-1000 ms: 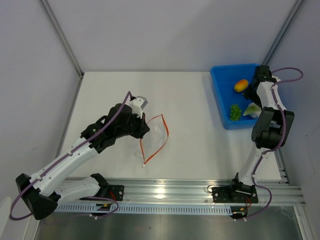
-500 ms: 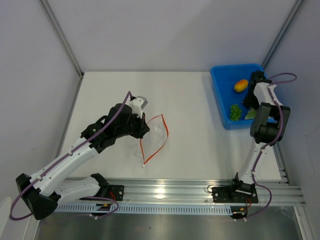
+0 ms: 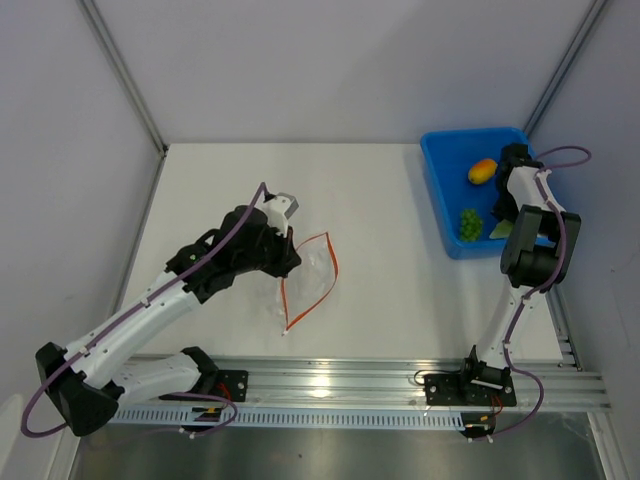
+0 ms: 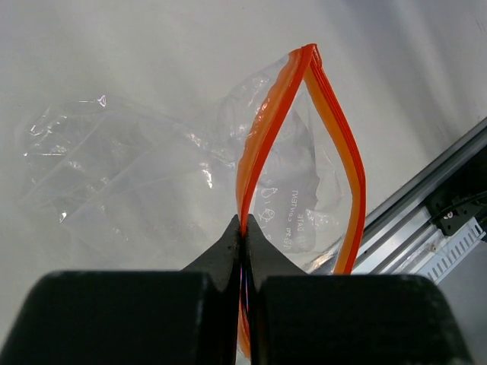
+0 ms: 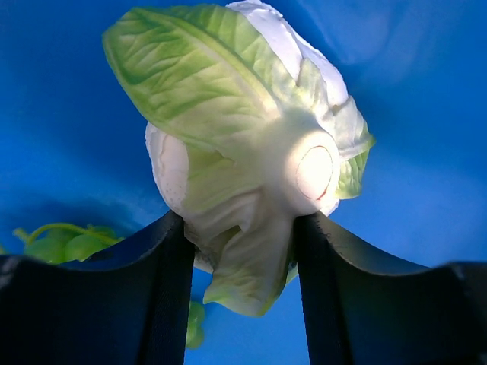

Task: Place the food in the zip-top bag and seal the zipper
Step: Pick up the fake vegetable from the bin, then place the fake vegetable in the zipper food storage bag.

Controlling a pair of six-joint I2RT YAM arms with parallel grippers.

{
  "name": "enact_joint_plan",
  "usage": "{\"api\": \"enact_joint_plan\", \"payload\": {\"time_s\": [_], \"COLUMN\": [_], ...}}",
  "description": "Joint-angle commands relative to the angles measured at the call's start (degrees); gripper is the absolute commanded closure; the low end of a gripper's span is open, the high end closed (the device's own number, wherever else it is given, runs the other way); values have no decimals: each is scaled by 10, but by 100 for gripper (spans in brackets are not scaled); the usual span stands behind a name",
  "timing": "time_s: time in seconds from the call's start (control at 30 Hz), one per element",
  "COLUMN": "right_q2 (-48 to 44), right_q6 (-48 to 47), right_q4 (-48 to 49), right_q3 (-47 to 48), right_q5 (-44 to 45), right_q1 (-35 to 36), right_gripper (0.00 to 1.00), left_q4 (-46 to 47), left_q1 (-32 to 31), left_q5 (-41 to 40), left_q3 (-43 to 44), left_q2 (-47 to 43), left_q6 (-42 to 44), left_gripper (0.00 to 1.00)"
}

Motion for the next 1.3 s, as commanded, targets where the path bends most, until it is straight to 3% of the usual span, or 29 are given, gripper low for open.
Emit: {"api": "enact_joint_plan", "payload": {"time_s": [0.0, 0.1, 0.17, 0.27, 0.43, 0.6, 0.87, 1.1, 1.27], "right_q2": [-51, -75, -88, -125, -231, -344, -502, -605, -643], "right_q6": [1, 1, 1, 0, 16, 62, 165, 305, 346], "right_q4": [30, 35, 33, 35, 55, 149, 259, 364, 351], "right_q3": [12, 26, 34, 41, 14, -96, -212, -316, -327], "right_q5": [-30, -49, -69, -96, -268, -490, -661, -723, -695], "right_q1": [1, 1, 1, 9, 37, 77, 181, 260, 332], "right_gripper": [81, 96, 100, 100, 100, 100, 100, 100, 100], "left_q4": [-9, -12, -11, -15, -26, -25, -18, -1, 12], "left_q1": [9, 17, 19, 22, 29, 34, 37, 43, 46], "left_q5": [27, 65, 80, 94, 106, 134, 155, 179, 172], "left_q3": [34, 39, 40, 50, 73, 90, 91, 95, 98], "left_q2": [10, 13, 13, 16, 20, 26, 34, 55, 71], "left_q6": [-2, -16, -23, -27, -31, -42, -59, -75, -87], "left_gripper": [99, 100, 99, 100, 99, 99, 99, 99, 99]}}
